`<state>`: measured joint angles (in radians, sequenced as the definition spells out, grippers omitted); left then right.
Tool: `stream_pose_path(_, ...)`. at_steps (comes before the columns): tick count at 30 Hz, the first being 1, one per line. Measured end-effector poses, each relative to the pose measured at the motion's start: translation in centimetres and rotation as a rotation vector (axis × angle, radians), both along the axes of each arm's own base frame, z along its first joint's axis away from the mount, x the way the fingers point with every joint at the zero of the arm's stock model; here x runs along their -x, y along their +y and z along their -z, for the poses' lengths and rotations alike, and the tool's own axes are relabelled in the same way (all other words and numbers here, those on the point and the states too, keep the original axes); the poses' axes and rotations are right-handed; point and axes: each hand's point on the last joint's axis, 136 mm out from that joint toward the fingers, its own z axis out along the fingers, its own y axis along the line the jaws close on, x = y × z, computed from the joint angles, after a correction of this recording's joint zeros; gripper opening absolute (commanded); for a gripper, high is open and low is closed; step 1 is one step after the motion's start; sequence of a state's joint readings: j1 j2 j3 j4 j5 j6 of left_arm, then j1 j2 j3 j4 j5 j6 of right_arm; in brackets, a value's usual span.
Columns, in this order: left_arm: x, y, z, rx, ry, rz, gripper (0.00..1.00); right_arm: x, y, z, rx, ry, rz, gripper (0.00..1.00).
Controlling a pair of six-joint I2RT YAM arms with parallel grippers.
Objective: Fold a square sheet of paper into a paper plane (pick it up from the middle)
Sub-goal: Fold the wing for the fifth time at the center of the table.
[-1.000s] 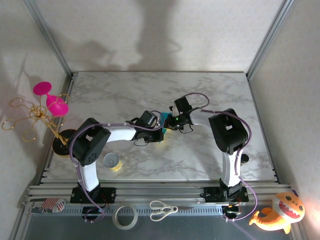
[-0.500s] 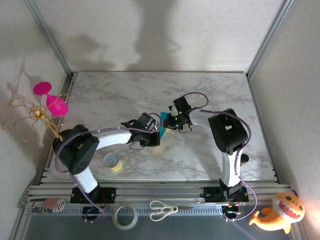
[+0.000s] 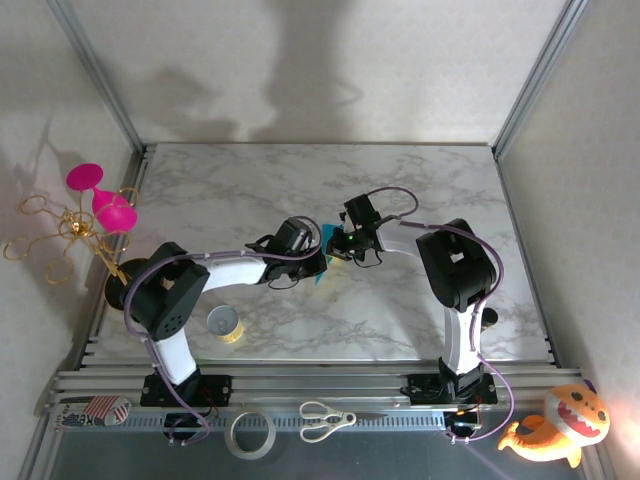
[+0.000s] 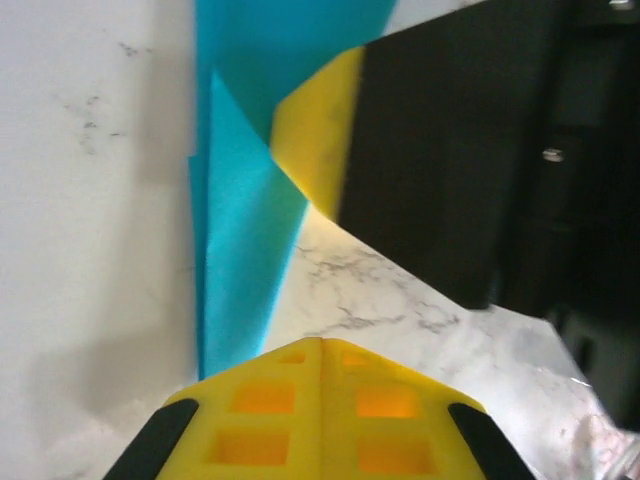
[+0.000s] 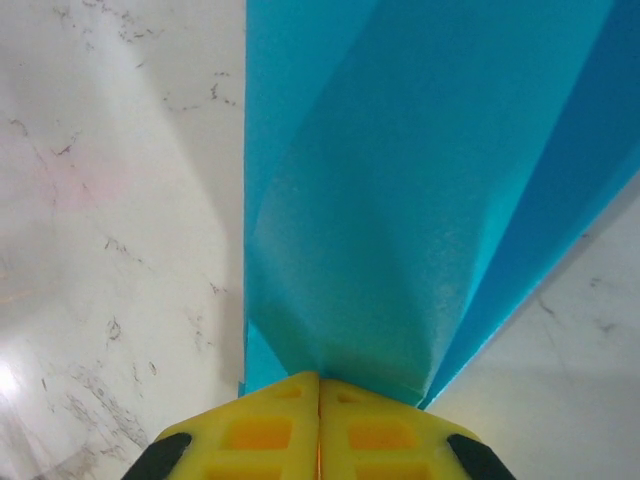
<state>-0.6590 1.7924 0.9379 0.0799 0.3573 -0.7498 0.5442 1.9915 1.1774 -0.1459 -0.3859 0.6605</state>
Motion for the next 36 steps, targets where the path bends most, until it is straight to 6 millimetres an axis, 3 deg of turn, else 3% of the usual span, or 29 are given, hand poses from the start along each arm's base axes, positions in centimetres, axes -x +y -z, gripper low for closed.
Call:
stream_pose_path(12, -1.1, 0.5, 2.3, -0.046, 0.015, -0.046, 0.00, -0.3, -0.1, -0.6, -0.013, -0.008, 0.008, 0.11)
stream_pose_path(20, -1.1, 0.5, 2.5, -0.053, 0.011, -0.040, 0.00, -3.0, -2.4, -2.3, 0.007, -0.124, 0.013, 0.11)
stream_pose_path(24, -1.1, 0.5, 2.5, -0.056, 0.006, -0.034, 0.00, -3.7, -2.2, -2.4, 0.015, -0.157, -0.022, 0.11)
stream_pose_path(29, -1.1, 0.5, 2.5, -0.059, 0.002, -0.027, 0.00, -4.8, -1.6, -2.3, 0.023, -0.186, -0.052, 0.11)
stream_pose_path(36, -1.1, 0.5, 2.5, -0.059, 0.000, -0.019, 0.00, -5.0, -1.8, -0.5, 0.063, -0.168, -0.065, 0.10)
